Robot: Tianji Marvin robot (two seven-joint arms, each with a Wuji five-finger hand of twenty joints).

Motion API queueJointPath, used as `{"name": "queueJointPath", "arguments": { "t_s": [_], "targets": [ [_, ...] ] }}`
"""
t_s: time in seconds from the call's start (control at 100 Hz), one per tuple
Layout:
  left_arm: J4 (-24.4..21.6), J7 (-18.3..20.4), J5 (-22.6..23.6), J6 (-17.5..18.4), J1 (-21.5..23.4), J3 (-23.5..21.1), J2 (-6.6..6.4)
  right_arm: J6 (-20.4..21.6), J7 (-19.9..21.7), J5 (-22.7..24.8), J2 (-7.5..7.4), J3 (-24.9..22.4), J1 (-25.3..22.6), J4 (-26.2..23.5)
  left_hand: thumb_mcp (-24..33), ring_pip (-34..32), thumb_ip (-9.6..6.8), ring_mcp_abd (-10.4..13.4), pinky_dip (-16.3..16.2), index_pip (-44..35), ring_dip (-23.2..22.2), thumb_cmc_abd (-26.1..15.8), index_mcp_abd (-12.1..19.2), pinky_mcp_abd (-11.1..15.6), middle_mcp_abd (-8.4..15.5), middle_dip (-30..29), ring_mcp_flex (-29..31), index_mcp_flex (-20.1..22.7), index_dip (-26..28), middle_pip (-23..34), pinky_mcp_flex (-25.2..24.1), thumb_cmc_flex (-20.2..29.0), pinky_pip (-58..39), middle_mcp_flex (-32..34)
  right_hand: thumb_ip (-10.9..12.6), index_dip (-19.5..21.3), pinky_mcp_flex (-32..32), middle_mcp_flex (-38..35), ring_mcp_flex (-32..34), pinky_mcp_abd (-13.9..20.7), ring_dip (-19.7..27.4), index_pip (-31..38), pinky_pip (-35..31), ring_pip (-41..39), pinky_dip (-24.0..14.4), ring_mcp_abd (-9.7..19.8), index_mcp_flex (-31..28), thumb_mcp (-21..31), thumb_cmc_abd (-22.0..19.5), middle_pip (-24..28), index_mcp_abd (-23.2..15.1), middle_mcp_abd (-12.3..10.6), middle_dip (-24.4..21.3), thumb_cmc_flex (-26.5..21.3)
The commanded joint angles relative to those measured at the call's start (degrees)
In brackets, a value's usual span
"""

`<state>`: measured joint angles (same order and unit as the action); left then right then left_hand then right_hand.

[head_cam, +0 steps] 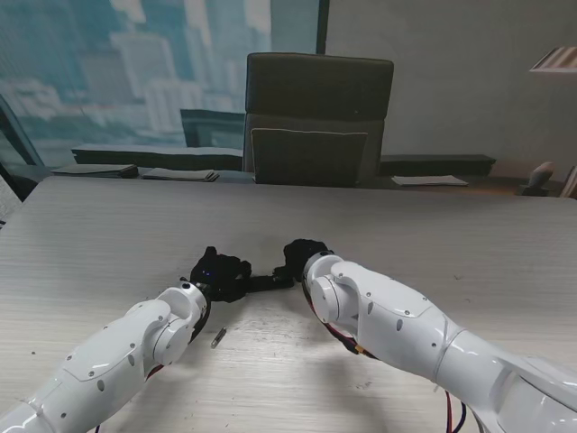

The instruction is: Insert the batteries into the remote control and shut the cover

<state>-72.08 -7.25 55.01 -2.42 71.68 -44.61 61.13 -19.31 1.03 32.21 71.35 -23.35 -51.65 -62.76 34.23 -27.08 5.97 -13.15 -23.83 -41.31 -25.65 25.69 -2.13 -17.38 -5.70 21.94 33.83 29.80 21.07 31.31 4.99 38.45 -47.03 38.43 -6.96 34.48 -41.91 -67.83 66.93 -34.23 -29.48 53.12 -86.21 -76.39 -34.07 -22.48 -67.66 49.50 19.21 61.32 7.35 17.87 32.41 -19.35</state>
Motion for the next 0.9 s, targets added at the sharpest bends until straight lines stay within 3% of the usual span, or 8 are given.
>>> {"name": "queueJointPath", "arguments": {
  "t_s": [0.0, 0.41, 0.89],
  "targets": [
    [0.94, 1.65, -0.26, 0.05, 0.83, 0.68, 0.06, -0.11, 1.21, -0.38, 0.37, 0.26, 0.01, 0.02, 0.41, -0.78, -0.92, -0.86, -1.02, -6.31, -0.72, -3.52, 4.06, -0.62, 3.20, 2.34, 1.37, 4.15, 0.99, 3.93, -0.04, 1.11, -1.29, 6.20, 1.76, 0.65, -0.90, -2.52, 2.71, -2.14, 0.05, 0.42, -3.95, -1.49, -1.40, -1.88, -2.24, 0.65, -0.07, 1.21, 1.58, 5.09, 0.74, -1.51],
    [0.97, 1.62, -0.23, 0.22, 0.78, 0.74, 0.05, -0.30, 1.84, -1.55, 1.10, 1.41, 0.74, 0.96, 0.39, -0.78, -0.94, -0.86, -1.03, -6.31, -0.73, -3.61, 3.97, -0.68, 3.22, 2.35, 1.31, 4.14, 0.98, 3.96, -0.07, 1.01, -1.31, 6.22, 2.53, 0.11, -1.48, -3.40, 3.55, -2.85, 0.36, 0.21, -3.62, -1.37, -1.32, -1.92, -2.66, 4.16, 2.59, 0.99, 2.14, 4.76, 0.36, -5.26],
    [0.80, 1.81, -0.20, 0.32, 0.85, 0.66, 0.01, -0.71, 2.63, -1.05, 1.07, 2.32, 1.50, 0.90, 0.22, -0.81, -0.98, -0.92, -1.03, -6.43, -0.74, -3.62, 4.04, -0.63, 3.22, 2.36, 1.39, 4.25, 0.99, 3.98, -0.06, 1.11, -1.32, 6.29, 2.58, 0.38, -2.37, -3.82, 4.22, -2.71, 0.43, 1.32, -3.94, -1.78, -1.19, -1.39, -2.76, 5.28, 3.86, 1.53, 1.93, 4.50, 0.41, -5.30]
  ]
}}
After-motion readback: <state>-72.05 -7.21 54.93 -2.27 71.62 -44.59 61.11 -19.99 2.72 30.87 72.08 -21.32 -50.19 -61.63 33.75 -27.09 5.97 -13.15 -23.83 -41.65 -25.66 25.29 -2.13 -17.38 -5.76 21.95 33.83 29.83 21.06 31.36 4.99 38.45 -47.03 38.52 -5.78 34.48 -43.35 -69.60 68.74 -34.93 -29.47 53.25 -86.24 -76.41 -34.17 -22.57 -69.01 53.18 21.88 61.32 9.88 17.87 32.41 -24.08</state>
